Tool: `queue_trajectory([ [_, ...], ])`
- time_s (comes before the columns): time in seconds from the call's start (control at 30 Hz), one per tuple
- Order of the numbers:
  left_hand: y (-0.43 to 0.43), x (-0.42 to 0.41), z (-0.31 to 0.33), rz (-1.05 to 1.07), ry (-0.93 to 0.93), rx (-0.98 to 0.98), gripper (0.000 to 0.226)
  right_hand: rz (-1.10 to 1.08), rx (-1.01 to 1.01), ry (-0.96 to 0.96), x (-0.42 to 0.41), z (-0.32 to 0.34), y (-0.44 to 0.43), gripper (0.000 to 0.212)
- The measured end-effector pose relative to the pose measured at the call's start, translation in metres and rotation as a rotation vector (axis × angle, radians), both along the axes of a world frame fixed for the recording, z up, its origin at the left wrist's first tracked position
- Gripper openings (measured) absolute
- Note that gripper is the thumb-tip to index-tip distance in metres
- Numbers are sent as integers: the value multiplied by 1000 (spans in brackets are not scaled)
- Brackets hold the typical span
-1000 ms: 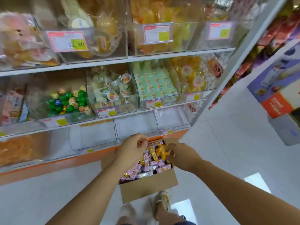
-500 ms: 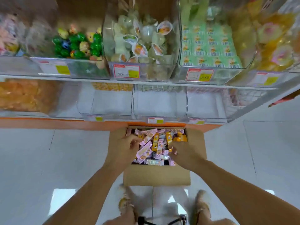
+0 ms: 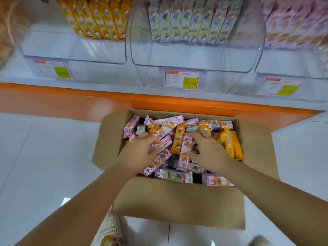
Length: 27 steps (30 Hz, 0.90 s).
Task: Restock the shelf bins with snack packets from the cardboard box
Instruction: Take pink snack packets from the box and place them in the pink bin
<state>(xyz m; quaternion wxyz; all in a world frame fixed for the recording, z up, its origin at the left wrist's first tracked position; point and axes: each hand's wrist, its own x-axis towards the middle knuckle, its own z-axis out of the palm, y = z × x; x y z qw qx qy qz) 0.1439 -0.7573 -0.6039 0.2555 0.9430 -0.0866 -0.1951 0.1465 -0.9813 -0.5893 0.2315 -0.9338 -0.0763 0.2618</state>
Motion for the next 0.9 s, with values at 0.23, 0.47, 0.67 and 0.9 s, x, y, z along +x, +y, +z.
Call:
queue_trajectory([
  [0.23, -2, -5, -48, -216, -54, 149, 49, -47, 91, -160, -15, -54, 13, 63],
  [0.47, 2, -32, -53, -331, -157, 339, 78, -248, 233, -196, -32, -51, 25, 67],
  [0.67, -4, -51, -60, -240, -133, 209, 78, -347, 262, -230, -47, -43, 21, 73],
  [0.9, 3, -46, -32, -82, -99, -78, 49, -406, 374, -232, -58, -22, 18, 74],
])
